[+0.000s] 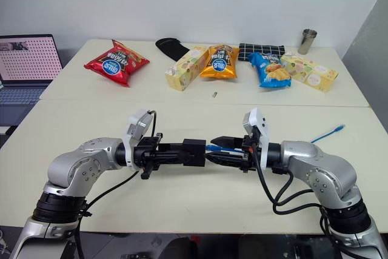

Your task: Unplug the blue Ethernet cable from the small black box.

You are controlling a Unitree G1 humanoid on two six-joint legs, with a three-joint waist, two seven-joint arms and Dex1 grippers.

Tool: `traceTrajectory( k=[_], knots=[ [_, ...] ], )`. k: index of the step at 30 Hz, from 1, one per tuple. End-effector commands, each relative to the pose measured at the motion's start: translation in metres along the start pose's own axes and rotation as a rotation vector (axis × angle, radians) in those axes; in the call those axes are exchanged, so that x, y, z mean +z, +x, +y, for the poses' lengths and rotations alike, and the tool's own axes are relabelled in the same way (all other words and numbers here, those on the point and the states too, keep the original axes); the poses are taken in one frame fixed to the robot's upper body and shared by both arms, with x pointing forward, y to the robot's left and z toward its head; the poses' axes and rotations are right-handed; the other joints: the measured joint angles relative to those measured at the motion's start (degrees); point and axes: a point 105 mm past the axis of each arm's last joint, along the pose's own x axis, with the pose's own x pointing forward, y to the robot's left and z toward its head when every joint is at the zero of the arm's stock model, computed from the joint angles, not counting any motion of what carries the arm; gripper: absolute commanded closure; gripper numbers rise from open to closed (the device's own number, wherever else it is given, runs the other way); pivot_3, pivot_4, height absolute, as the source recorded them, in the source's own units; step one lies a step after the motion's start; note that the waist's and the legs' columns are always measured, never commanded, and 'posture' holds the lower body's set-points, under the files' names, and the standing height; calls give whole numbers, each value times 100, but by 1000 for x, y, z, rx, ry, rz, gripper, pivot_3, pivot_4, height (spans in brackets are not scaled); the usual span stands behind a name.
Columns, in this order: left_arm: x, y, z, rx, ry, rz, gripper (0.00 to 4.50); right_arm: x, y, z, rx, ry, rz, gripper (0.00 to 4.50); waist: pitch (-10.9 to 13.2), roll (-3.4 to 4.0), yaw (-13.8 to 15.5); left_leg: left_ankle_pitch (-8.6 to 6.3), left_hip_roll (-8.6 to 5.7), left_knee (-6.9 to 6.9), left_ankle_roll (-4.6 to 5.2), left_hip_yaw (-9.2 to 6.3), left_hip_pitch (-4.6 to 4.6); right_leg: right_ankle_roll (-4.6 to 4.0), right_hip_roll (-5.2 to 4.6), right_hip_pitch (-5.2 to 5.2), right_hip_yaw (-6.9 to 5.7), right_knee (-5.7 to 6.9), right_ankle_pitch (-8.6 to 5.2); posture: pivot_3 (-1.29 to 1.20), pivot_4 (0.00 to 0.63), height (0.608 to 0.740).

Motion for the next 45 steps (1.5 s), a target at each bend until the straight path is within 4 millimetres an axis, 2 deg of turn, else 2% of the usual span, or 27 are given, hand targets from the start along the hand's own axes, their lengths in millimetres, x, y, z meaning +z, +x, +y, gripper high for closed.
traceTrajectory(
  k=[1, 5, 8, 16, 24, 27, 31, 35, 37, 39, 42, 44, 45],
  knots=[
    [7, -1, -2, -7, 26, -15, 3721, 10, -1, 1, 3, -15, -35, 2008, 0, 0, 0, 0, 0, 0, 0, 0, 0, 0, 0, 0, 0, 0, 0, 0, 150, 740],
    [6, -1, -2, -5, 26, -15, 3721, 9, 0, 1, 5, -16, -25, 2008, 0, 0, -1, 0, 0, 0, 0, 0, 0, 0, 0, -1, 0, 0, 0, 0, 150, 740],
    [6, -1, -3, -8, 28, -13, 3721, 8, 1, 1, 7, -9, -20, 2490, 0, 0, -1, 0, 0, 0, 0, 0, 0, 0, 0, -1, 0, -1, 0, 0, 150, 740],
    [3, -1, -7, -32, 30, 3, 3721, 7, -1, -1, 19, 8, -14, 4352, 0, 0, -1, 0, 1, -1, 0, 0, 0, 0, 0, -1, 0, -2, 0, 0, 150, 740],
    [-4, -2, -15, -85, 23, 46, 3721, 10, -2, 0, 62, 31, 4, 4423, 0, 1, -1, 0, 1, -2, 0, -1, 0, 0, 0, 0, -2, -5, 0, 0, 150, 740],
    [-9, -10, -8, -47, 25, 71, 3721, 9, -6, -5, 50, 55, 12, 4423, 0, 1, -1, -1, 1, -2, 1, -1, 0, 0, 0, 0, -1, -7, 0, 0, 150, 740],
    [-16, -33, 19, 133, -3, 46, 3721, 10, -29, -30, -80, 117, -35, 4423, 1, 1, 1, -1, 0, -2, 1, 0, 0, 0, 0, 2, -1, -9, 0, 0, 150, 740],
    [-21, -49, 27, 217, -23, 31, 3722, 9, -42, -51, -206, 110, -61, 4424, 2, 0, -3, -1, 1, -4, 2, 1, -1, 0, 0, -2, -2, -10, 0, 0, 150, 740],
    [-17, -50, 29, 242, -16, 4, 3722, 7, -44, -69, -330, 49, -59, 4424, 2, 0, -6, -1, 3, -8, 2, 1, -2, 0, 0, -5, -3, -10, 0, 0, 150, 740],
    [-11, -46, 31, 270, 11, -21, 3722, 0, -36, -98, -532, -117, 7, 4424, 2, 0, -8, -1, 2, -7, 2, 2, -6, 0, 0, -7, -1, -9, 0, 0, 150, 740],
    [-3, -38, 35, 301, 54, -43, 3722, 0, -31, -133, -770, -266, 47, 4424, 2, -1, -12, 0, 1, -3, 0, 9, -5, 0, -1, -12, 7, 0, 0, 0, 150, 740],
    [-1, -34, 38, 321, 84, -41, 3722, -2, -30, -147, -852, -314, 61, 4424, 2, -1, -10, 1, 0, -2, -1, 17, -9, 0, -2, -27, 9, 16, 0, 0, 150, 740],
    [-2, -33, 40, 338, 103, -29, 3722, -3, -30, -153, -887, -302, 43, 4074, 2, -1, -2, 1, 0, -2, -2, 18, -13, 0, -2, -33, 10, 18, 0, 0, 150, 740]
  ],
)
